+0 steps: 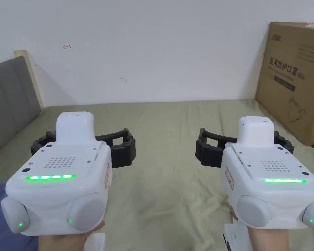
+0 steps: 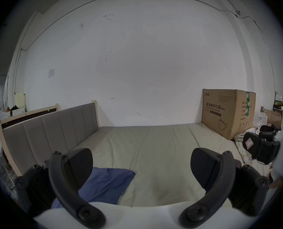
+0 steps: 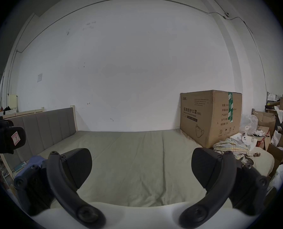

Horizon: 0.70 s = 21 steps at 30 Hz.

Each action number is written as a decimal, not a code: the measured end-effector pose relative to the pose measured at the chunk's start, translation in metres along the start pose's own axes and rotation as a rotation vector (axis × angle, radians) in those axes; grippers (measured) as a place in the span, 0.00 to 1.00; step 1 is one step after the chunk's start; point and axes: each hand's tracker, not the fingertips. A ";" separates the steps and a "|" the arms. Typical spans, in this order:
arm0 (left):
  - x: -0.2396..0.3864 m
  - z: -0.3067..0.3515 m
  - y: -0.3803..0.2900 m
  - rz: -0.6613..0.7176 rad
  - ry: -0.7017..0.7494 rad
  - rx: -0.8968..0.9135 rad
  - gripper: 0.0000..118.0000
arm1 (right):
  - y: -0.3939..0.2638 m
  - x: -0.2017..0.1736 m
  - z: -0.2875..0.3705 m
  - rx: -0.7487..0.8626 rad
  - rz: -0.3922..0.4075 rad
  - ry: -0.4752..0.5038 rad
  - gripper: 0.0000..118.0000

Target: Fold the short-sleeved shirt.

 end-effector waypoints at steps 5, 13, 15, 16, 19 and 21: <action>-0.001 0.000 0.000 0.006 -0.008 0.002 1.00 | -0.001 -0.003 0.000 0.001 0.021 0.001 1.00; 0.001 0.000 -0.001 -0.017 -0.004 0.009 1.00 | -0.001 -0.003 0.000 -0.004 0.013 -0.002 1.00; 0.002 0.000 -0.001 -0.024 -0.001 0.013 1.00 | -0.001 -0.003 0.000 -0.007 0.019 -0.003 1.00; 0.002 0.000 -0.002 -0.027 0.001 0.013 1.00 | -0.002 -0.004 0.000 -0.009 0.023 -0.003 1.00; 0.003 0.000 -0.003 -0.032 0.005 0.015 1.00 | -0.003 -0.004 0.000 -0.013 0.028 -0.001 1.00; 0.003 0.000 -0.003 -0.033 0.002 0.013 1.00 | -0.004 -0.005 0.001 -0.016 0.030 -0.001 1.00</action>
